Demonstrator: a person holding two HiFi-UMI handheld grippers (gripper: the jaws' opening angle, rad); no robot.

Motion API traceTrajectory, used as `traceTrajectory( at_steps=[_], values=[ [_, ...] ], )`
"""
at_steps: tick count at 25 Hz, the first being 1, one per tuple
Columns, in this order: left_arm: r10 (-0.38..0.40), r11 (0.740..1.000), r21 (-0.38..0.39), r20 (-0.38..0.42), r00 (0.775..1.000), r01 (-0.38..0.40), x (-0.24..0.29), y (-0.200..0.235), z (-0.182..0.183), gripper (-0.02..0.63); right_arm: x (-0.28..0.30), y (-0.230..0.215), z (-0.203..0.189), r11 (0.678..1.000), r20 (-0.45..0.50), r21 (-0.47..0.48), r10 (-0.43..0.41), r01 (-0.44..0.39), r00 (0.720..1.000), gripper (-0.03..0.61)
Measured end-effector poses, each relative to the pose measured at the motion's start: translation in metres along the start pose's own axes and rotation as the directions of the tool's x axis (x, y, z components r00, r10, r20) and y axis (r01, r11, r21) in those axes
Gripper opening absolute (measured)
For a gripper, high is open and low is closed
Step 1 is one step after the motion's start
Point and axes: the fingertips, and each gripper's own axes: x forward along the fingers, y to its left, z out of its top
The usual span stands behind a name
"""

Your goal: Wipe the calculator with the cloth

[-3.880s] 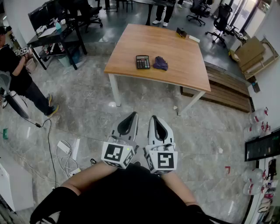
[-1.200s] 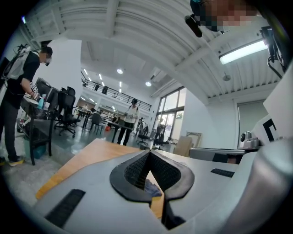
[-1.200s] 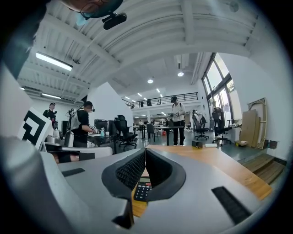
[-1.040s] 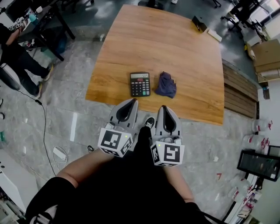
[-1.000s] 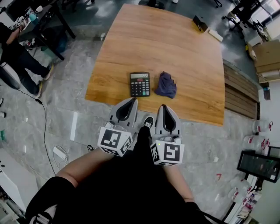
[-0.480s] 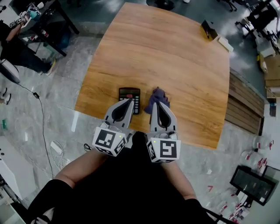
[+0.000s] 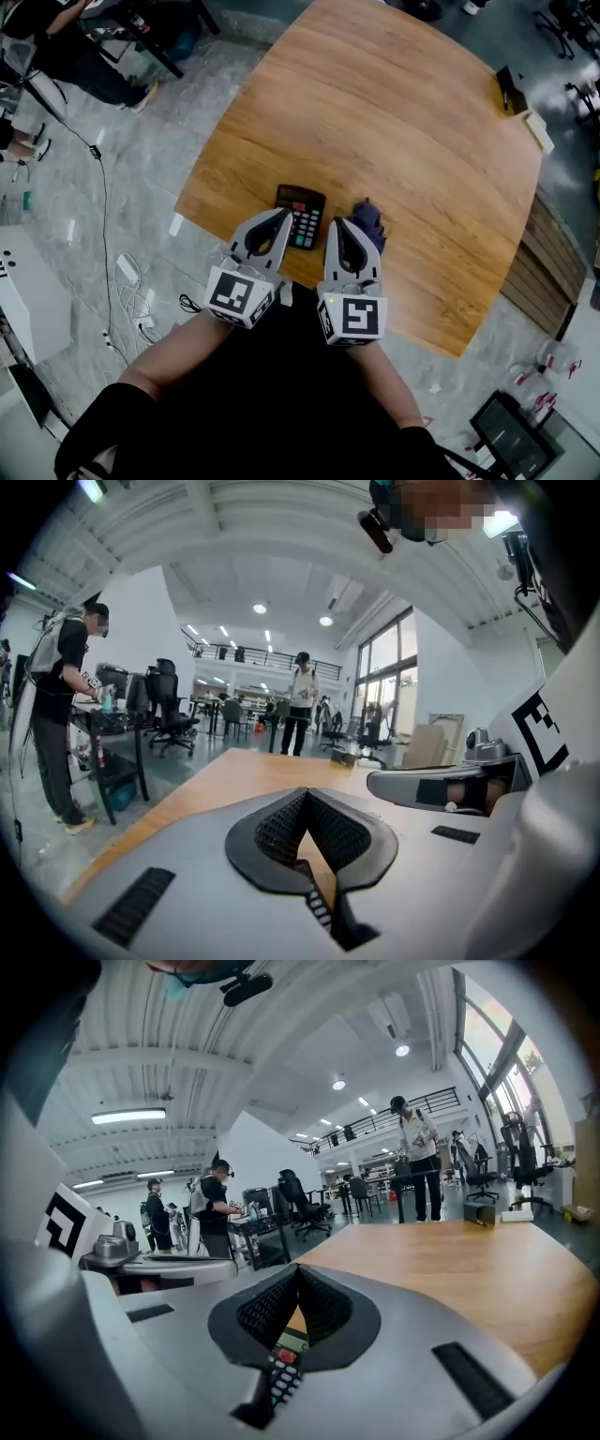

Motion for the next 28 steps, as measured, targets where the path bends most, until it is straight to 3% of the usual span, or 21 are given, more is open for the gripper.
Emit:
traceTrajectory(
  at_steps=[12,18,20,28],
  values=[
    [-0.035,0.996,-0.086,-0.179,0.983,0.020,0.020,0.046,-0.073,0.006,0.035,0.017,-0.073,1.000,-0.179,-0.002,-0.027,0.027,0.983,0.015],
    [-0.095,0.992,-0.112,-0.291,0.952,0.065,0.026,0.059,-0.115,0.008,0.047,0.021,-0.113,0.998,-0.263,-0.024,-0.054,0.050,0.963,0.015],
    [-0.125,0.988,-0.126,-0.329,0.936,0.088,0.026,0.060,-0.130,0.068,0.051,0.020,-0.131,0.998,-0.298,-0.035,-0.059,0.051,0.953,0.015],
    [-0.226,0.969,-0.197,-0.448,0.865,0.151,0.021,0.064,-0.175,0.163,0.055,0.008,-0.191,0.992,-0.441,-0.070,-0.124,0.104,0.889,0.015]
  ],
)
